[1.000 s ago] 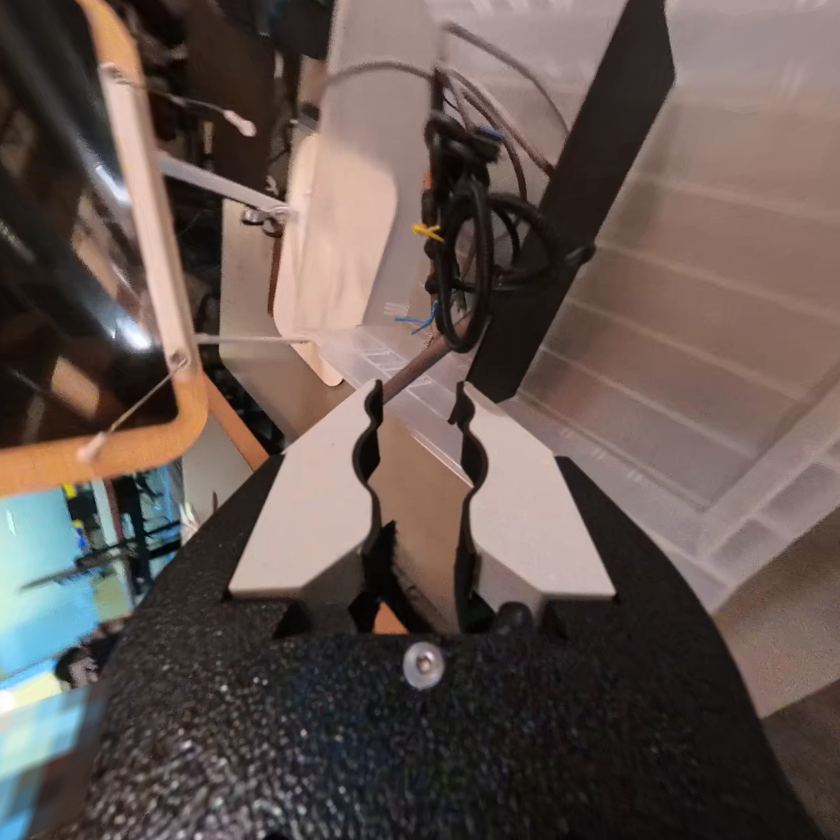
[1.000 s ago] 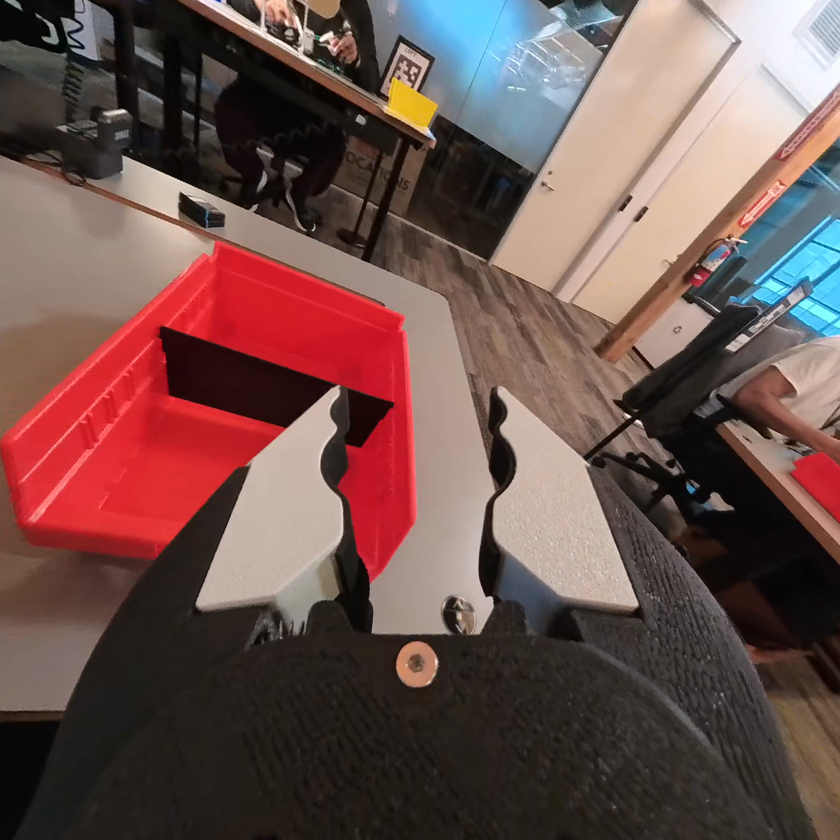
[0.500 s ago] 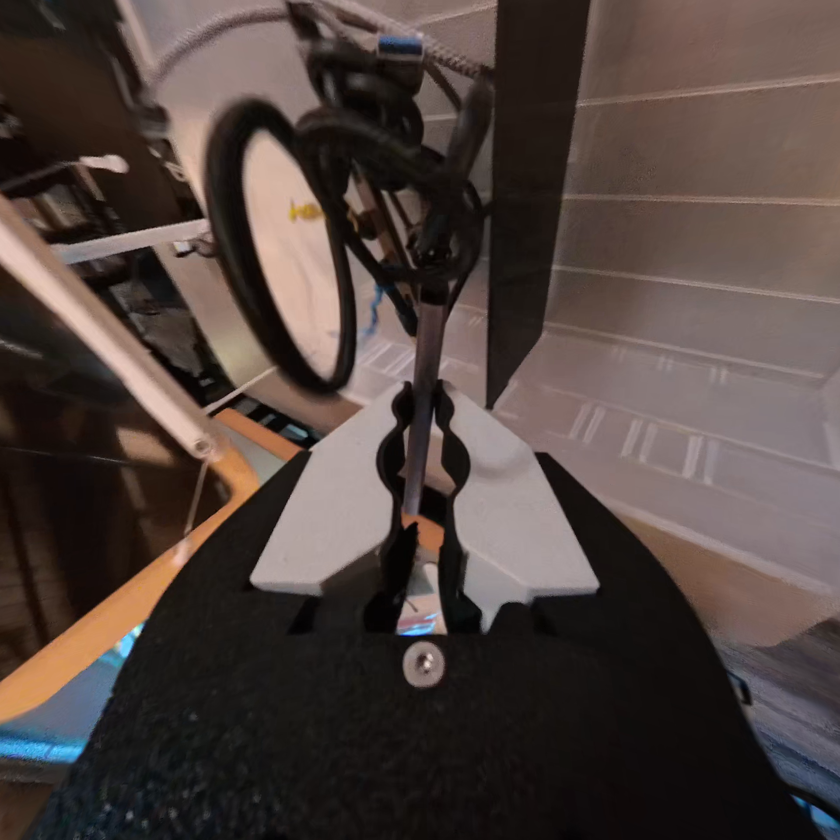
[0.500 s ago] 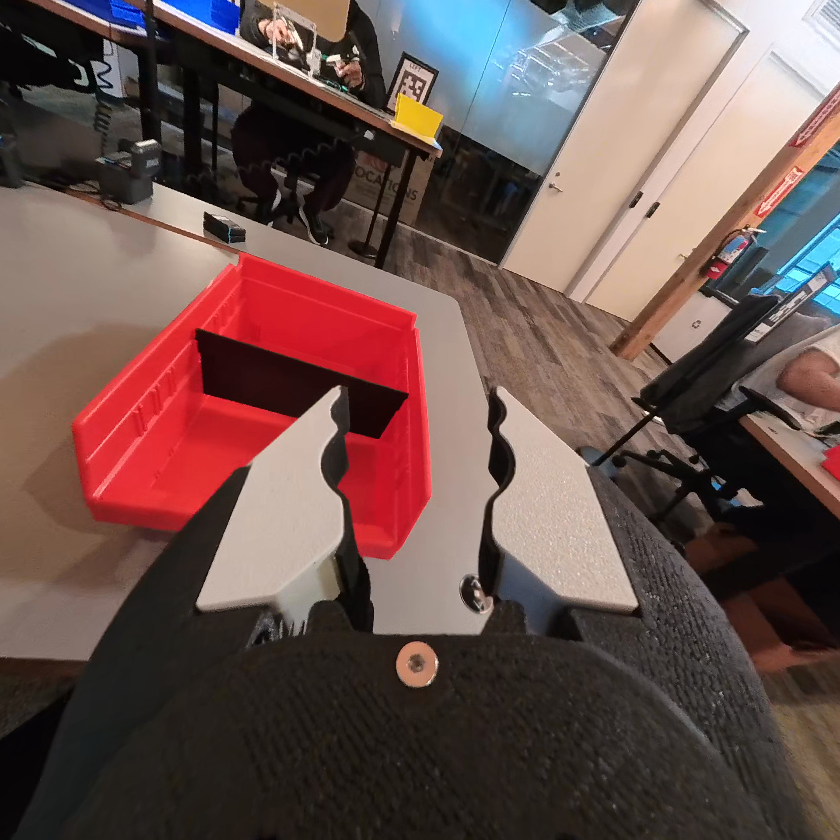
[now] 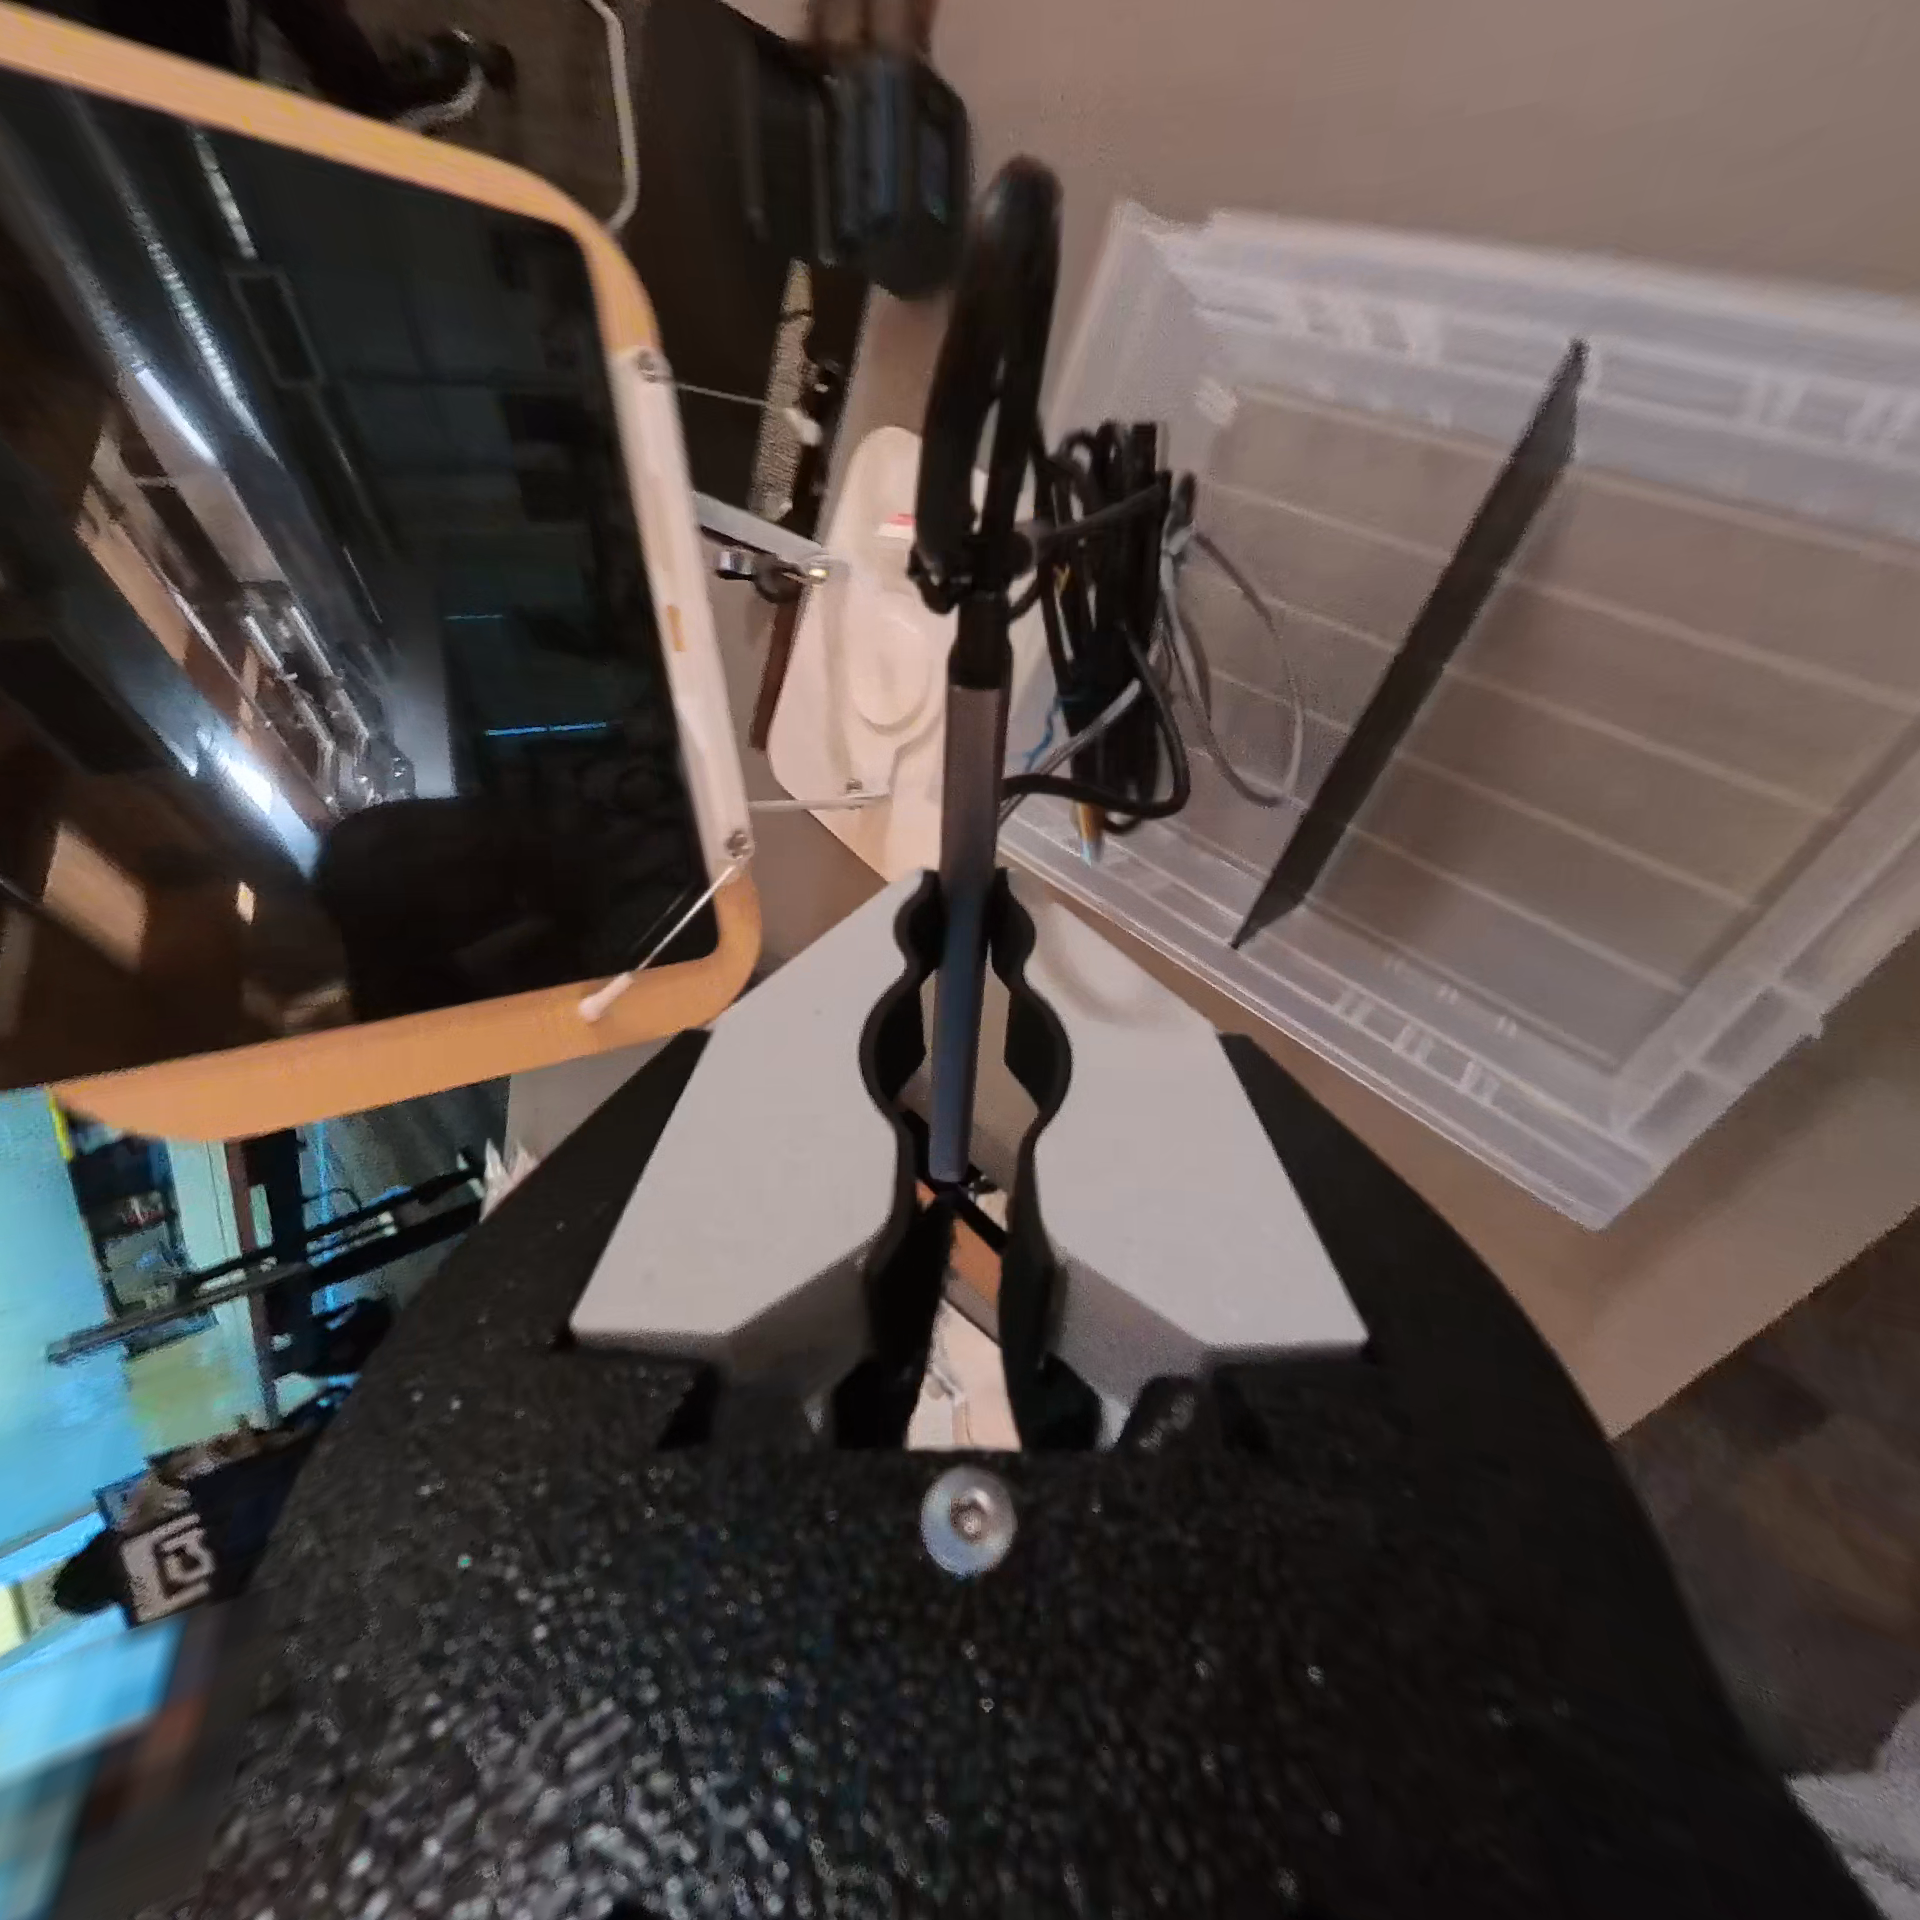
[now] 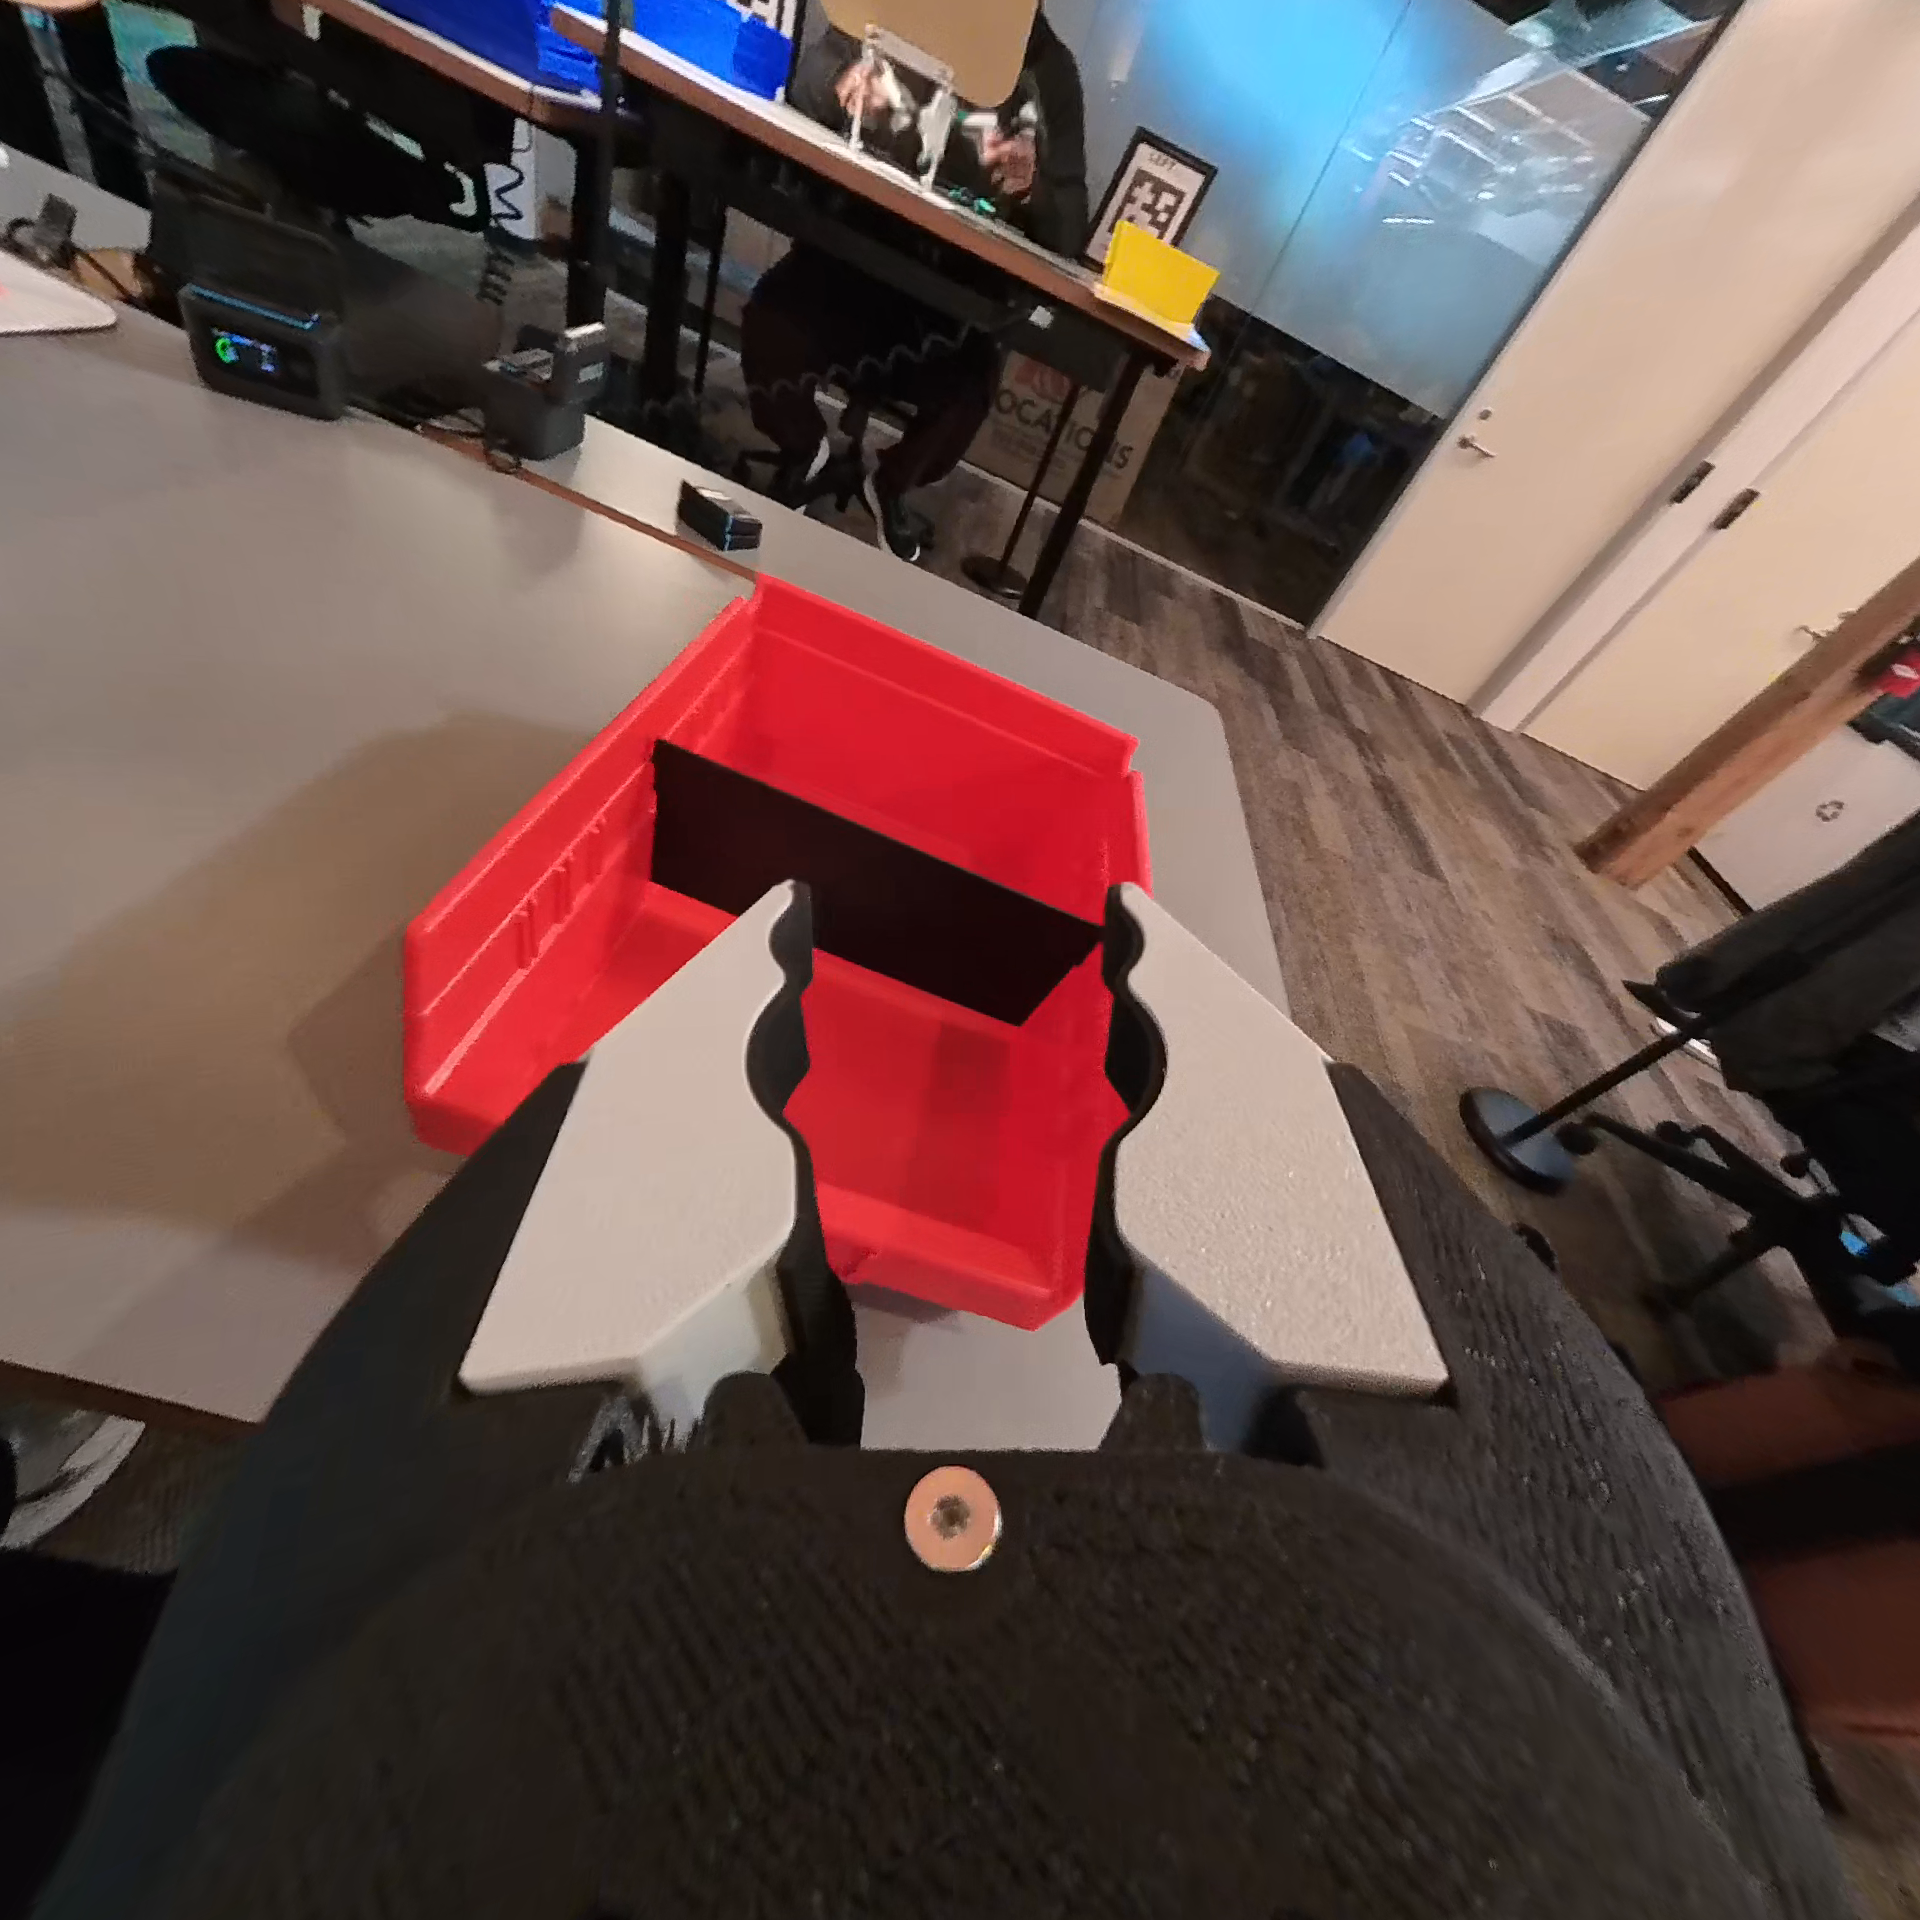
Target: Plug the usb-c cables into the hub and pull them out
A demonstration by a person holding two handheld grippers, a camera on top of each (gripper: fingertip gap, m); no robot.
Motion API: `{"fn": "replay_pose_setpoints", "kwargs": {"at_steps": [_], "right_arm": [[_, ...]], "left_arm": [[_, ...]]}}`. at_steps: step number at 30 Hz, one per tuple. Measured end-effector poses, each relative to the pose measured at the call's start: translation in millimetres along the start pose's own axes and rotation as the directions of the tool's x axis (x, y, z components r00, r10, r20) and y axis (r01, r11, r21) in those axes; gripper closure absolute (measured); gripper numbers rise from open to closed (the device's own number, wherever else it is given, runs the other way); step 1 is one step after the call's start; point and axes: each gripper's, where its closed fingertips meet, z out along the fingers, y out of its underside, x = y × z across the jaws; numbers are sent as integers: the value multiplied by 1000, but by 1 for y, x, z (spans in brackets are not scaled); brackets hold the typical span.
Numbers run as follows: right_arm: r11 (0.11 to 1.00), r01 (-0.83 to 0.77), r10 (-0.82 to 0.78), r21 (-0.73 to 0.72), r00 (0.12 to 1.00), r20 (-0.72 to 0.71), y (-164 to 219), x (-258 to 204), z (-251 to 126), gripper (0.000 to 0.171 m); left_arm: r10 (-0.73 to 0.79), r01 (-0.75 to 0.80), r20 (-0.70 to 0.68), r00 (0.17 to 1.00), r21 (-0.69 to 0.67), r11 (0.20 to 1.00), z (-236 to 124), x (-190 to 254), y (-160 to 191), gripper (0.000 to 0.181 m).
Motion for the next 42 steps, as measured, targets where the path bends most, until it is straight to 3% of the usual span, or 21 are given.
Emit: {"fn": "replay_pose_setpoints", "kwargs": {"at_steps": [5,9,13,19,21,24,29,32,38,42], "right_arm": [[1000,22,-22,-9,999,36,0,-10,2,115],[1000,15,-14,-6,998,55,0,-14,4,115],[1000,13,-13,-4,996,94,-1,-24,6,115],[999,35,-35,4,989,146,-4,-40,12,115],[999,34,-34,4,987,160,-4,-44,14,114],[999,34,-34,2,983,178,-2,-49,15,114],[999,33,-31,-6,978,206,0,-57,18,114],[999,38,-37,-4,975,220,-1,-61,18,114],[999,46,-46,3,971,234,-3,-66,18,114],[999,12,-21,35,963,267,-13,-75,20,114]], "left_arm": [[-180,173,65,982,90,981,-16,-35,-3,174],[-291,297,-63,955,240,924,-30,-36,-26,174],[-291,298,-67,954,287,910,-37,-37,-38,174],[-380,339,49,924,356,871,-59,-60,-53,174],[-350,313,44,936,352,882,-67,-56,-59,174],[-303,288,25,953,243,926,-64,-44,-56,174],[-150,130,270,951,89,987,-56,-58,-48,174],[-200,147,354,914,169,975,-66,-75,-59,174],[-333,151,529,780,357,922,-123,-120,-76,175],[-349,118,439,828,471,874,-138,-114,-111,174]]}}
